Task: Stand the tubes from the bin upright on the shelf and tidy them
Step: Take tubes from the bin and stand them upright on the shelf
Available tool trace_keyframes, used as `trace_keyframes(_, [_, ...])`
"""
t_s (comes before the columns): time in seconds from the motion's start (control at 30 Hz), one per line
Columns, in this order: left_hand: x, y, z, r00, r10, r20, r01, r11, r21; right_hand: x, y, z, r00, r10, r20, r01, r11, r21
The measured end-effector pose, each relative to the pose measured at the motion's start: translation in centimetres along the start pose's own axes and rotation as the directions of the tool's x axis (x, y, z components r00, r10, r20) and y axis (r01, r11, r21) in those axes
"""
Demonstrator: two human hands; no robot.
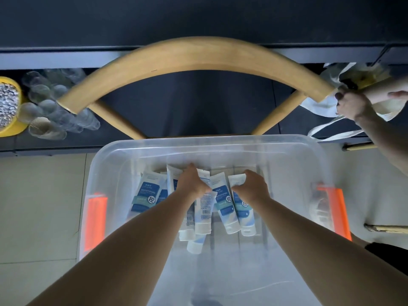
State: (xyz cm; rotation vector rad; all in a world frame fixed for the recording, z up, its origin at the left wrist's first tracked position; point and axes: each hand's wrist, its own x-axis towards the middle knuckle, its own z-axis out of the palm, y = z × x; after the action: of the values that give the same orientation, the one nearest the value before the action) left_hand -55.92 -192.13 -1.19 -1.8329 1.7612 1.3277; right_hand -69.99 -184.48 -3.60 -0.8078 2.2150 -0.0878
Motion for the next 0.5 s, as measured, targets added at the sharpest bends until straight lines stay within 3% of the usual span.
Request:
trace_keyframes(0.27, [-1.8, -0.7, -1.0, 0.995, 0.095, -0.030, -0.097, 0.993, -0.066, -1.0, 2.0, -3.1, 0.997, -0.067, 0.037, 0.065, 0.997, 0.032])
trace_keyframes(0.4, [-3.1, -1.0, -1.9, 0.987, 0.149, -0.054, -0.151, 0.988, -0.022, -2.3, 2.5, -5.0, 0.970, -0.216, 0.112, 0.228, 0.966, -0.118])
trace_keyframes(0.5, [-3.9, -1.8, -2.4, 0.985, 0.159, -0.069, -0.161, 0.987, -0.026, -3.6, 2.4, -5.7, 0.951, -0.238, 0.199, 0.276, 0.941, -0.194])
